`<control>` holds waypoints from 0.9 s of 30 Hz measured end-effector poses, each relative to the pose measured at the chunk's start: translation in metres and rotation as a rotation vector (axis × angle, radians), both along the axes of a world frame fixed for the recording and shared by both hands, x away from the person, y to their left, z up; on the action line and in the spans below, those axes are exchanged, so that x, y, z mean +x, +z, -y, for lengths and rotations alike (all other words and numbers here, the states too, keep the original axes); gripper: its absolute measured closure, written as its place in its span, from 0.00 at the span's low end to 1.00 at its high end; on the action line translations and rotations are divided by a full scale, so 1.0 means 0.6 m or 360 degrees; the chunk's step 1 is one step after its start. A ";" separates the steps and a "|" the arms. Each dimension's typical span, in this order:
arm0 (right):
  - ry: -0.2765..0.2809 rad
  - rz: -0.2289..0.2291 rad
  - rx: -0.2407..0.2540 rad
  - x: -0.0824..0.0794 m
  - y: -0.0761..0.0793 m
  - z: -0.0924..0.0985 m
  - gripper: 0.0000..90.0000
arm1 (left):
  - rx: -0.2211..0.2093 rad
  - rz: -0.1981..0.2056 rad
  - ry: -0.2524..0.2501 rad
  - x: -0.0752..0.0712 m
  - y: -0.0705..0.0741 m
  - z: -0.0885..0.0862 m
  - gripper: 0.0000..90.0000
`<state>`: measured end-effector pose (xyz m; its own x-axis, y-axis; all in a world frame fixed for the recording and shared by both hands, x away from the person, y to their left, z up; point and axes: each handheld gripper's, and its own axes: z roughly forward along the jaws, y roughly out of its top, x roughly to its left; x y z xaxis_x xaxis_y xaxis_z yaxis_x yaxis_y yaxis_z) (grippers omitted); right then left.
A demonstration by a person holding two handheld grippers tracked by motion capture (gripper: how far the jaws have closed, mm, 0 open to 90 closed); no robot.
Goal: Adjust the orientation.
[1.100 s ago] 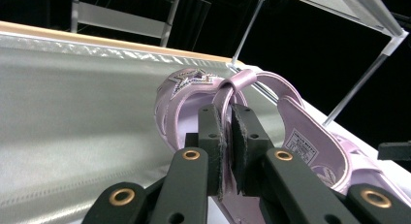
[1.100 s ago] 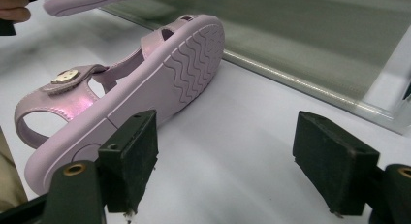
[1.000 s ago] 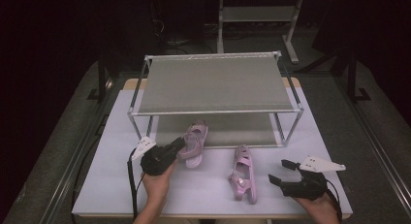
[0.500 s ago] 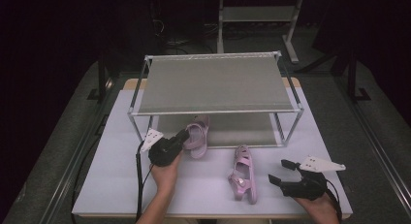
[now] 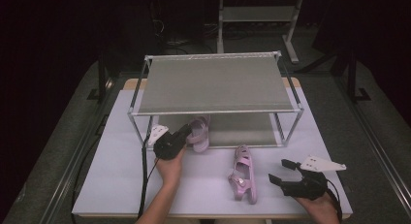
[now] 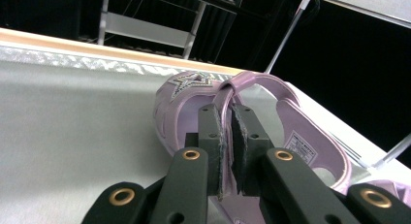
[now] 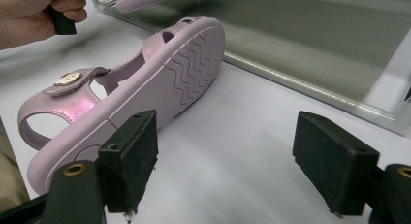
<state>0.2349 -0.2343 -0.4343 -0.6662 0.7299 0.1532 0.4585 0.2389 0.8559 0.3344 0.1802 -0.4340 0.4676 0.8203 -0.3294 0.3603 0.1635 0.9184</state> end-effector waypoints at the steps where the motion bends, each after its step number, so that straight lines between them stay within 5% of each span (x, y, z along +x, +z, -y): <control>1: -0.0002 -0.0003 0.0003 0.001 0.000 0.000 0.27 | -0.0012 -0.0002 -0.0001 0.003 0.000 0.001 0.93; 6: 0.0003 0.0003 0.0008 -0.001 0.001 -0.001 0.27 | 0.0048 0.0010 -0.0004 0.007 -0.008 0.008 0.93; 20: 0.0008 0.0004 0.0031 0.003 0.001 -0.002 0.27 | -0.0054 -0.0035 0.0071 0.038 -0.028 0.003 0.93; 23: 0.0002 0.0017 0.0044 0.006 0.003 -0.002 0.27 | 0.0073 -0.0046 0.0037 0.049 -0.023 0.008 0.93; 27: 0.0004 0.0028 0.0041 0.006 0.003 -0.004 0.27 | 0.0084 -0.0040 0.0052 0.056 -0.022 0.011 0.93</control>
